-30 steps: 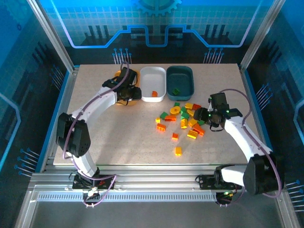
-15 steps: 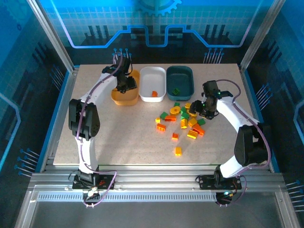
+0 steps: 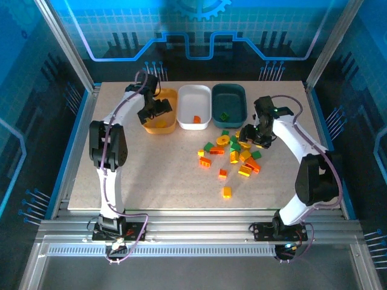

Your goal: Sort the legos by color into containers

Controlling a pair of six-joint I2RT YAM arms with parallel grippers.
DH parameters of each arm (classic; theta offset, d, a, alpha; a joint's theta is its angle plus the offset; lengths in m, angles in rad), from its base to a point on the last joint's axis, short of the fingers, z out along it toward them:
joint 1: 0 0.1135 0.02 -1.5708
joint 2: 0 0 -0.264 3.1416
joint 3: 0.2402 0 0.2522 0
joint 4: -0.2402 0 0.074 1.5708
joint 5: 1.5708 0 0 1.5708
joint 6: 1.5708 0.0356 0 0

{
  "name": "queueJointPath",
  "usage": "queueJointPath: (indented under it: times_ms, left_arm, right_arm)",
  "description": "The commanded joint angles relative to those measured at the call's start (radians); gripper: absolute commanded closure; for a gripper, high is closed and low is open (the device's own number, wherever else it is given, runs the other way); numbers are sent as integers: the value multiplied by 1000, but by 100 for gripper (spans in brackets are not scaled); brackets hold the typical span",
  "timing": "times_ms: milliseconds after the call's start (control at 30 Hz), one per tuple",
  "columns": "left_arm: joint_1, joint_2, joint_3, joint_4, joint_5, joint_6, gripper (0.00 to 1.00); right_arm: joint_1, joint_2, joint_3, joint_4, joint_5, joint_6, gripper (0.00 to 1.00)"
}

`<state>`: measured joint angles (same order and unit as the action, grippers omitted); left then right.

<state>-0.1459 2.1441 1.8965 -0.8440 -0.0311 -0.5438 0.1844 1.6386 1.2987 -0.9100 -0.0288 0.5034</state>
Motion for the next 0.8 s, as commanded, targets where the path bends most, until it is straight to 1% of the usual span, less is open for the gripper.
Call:
queueJointPath:
  times_ms: [0,67,133,200,267,367,433,533,767]
  left_arm:
    - [5,-72,79,-8,40,21,1]
    - [5,-111,89,-9,65,17,1]
    - [2,-176,30,27,108,-15,1]
    - [-8,-259,-80,93,152,-60,1]
    - [-30,-347,-213,159,172,-104,1]
    - [-69,-463,-392,228,171,-157,1]
    - [-89,-516,-471,252,183,-178,1]
    - [-99,-544,-505,243,204,-177,1]
    - [-101,-545,-462,181,218,-133,1]
  right_arm:
    - [3,43,37,-76,72,-2,33]
    - [-16,64,32,-70,71,34,33]
    - [-38,66,9,-38,39,83,34]
    - [-61,67,-18,-2,3,146,35]
    - [-70,81,-32,15,-14,202,35]
    - [-71,114,-27,6,4,278,34]
    - [-80,127,-30,-9,18,354,33]
    - [-89,137,-35,-15,25,459,32]
    - [-109,126,-98,-22,51,661,29]
